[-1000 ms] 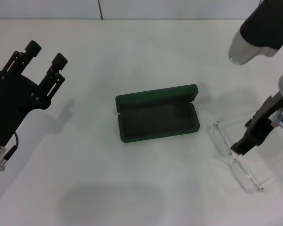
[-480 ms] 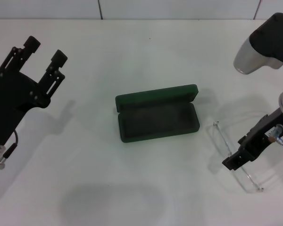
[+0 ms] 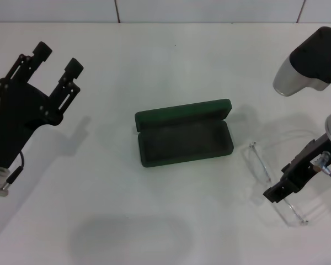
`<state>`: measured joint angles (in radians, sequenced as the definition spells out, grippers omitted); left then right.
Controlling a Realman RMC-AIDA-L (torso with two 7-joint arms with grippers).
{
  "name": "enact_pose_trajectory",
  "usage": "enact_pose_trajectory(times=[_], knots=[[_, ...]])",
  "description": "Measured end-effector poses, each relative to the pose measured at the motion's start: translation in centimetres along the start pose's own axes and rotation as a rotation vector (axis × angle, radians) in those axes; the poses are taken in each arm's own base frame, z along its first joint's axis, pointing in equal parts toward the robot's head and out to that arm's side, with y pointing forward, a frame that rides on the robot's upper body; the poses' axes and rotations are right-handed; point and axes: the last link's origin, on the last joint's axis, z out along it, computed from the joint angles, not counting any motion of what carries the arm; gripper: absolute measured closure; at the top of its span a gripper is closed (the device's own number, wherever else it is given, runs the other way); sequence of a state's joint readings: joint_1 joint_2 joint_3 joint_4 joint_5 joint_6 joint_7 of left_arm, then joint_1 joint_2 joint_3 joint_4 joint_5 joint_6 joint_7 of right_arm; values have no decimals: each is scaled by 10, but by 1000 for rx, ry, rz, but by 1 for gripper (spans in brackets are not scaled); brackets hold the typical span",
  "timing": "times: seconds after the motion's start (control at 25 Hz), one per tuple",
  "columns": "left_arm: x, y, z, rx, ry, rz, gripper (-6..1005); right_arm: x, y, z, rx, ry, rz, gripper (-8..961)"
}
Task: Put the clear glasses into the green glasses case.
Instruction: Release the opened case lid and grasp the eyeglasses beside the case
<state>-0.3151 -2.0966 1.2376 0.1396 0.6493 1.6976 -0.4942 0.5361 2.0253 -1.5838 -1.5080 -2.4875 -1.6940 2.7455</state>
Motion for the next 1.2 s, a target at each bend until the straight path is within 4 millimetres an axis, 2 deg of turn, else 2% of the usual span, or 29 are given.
enact_pose_trajectory(times=[0.6, 1.2], knots=[[-5, -3, 4, 2, -38, 47, 332, 5, 3, 19, -22, -21, 16, 221], [-5, -7, 6, 7, -44, 94, 332, 5, 5, 21, -62, -55, 79, 295]])
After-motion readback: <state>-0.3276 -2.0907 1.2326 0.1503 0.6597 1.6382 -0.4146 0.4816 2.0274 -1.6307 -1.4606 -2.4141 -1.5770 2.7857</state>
